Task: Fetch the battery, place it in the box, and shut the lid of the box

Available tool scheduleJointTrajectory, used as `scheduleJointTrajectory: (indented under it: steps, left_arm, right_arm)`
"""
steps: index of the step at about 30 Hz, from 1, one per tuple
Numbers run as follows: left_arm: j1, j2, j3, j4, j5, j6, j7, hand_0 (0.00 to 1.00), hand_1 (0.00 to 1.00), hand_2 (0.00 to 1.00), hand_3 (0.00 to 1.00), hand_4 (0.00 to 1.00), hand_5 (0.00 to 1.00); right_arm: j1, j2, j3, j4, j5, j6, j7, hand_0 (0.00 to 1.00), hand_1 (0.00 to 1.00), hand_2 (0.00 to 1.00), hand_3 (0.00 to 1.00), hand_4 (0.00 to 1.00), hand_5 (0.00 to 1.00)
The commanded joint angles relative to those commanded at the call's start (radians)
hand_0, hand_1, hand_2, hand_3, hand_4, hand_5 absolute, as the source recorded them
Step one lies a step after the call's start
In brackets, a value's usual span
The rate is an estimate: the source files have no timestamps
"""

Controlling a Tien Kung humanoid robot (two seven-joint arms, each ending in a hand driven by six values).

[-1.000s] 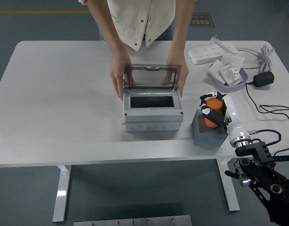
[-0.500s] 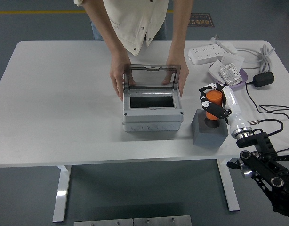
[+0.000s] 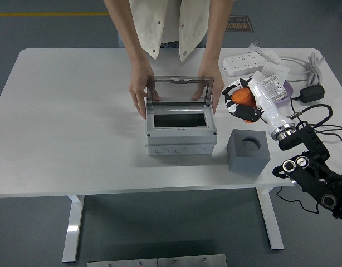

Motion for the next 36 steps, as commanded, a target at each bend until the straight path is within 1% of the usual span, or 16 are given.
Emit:
scheduleJointTrajectory:
  steps: [1,2,6,11,15,21,24,31,36]
  left_arm:
    - [0.0,0.0,-0.001,0.0,0.001,0.0,0.001,0.65,0.717,0.639,0.609,0.642,0.391]
    - [0.0,0.001,-0.002,0.0,0.002,0.0,0.001,0.651,0.718,0.641,0.608,0.647,0.412]
    - [0.0,0.003,-0.006,0.0,0.007,-0.001,0.004,0.651,0.718,0.641,0.608,0.647,0.412]
    - [0.001,0.006,-0.009,0.0,0.01,-0.002,0.007,0.651,0.718,0.642,0.608,0.647,0.416]
    - [0.001,0.008,-0.018,0.0,0.02,-0.002,0.012,0.65,0.719,0.642,0.607,0.647,0.417]
    - [0.004,0.012,-0.024,0.0,0.026,-0.003,0.016,0.65,0.719,0.644,0.607,0.647,0.418]
    - [0.006,0.012,-0.027,0.0,0.03,-0.003,0.018,0.65,0.719,0.644,0.607,0.647,0.418]
    - [0.009,0.013,-0.047,0.0,0.054,-0.005,0.024,0.65,0.72,0.644,0.608,0.643,0.413]
    - [0.009,0.015,-0.067,0.0,0.076,-0.006,0.03,0.65,0.72,0.644,0.608,0.639,0.409]
  right_arm:
    - [0.013,0.001,-0.009,0.0,-0.037,0.009,-0.022,0.086,0.168,0.23,0.229,0.002,0.002]
    - [0.027,0.004,-0.02,-0.001,-0.067,0.018,-0.04,0.088,0.169,0.231,0.23,0.002,0.002]
    - [0.084,0.021,-0.067,-0.012,-0.183,0.052,-0.112,0.088,0.169,0.231,0.23,0.002,0.002]
    - [0.148,0.052,-0.12,-0.039,-0.296,0.089,-0.162,0.089,0.167,0.232,0.234,0.002,0.002]
    - [0.214,0.091,-0.175,-0.087,-0.352,0.124,-0.193,0.088,0.168,0.235,0.234,0.002,0.002]
    - [0.298,0.153,-0.246,-0.168,-0.364,0.163,-0.22,0.089,0.17,0.234,0.235,0.002,0.002]
    - [0.334,0.184,-0.277,-0.202,-0.36,0.174,-0.227,0.089,0.17,0.234,0.235,0.002,0.002]
    - [0.397,0.249,-0.329,-0.274,-0.349,0.181,-0.228,0.091,0.173,0.236,0.236,0.002,0.002]
    - [0.422,0.274,-0.34,-0.299,-0.344,0.18,-0.227,0.095,0.175,0.237,0.236,0.002,0.002]
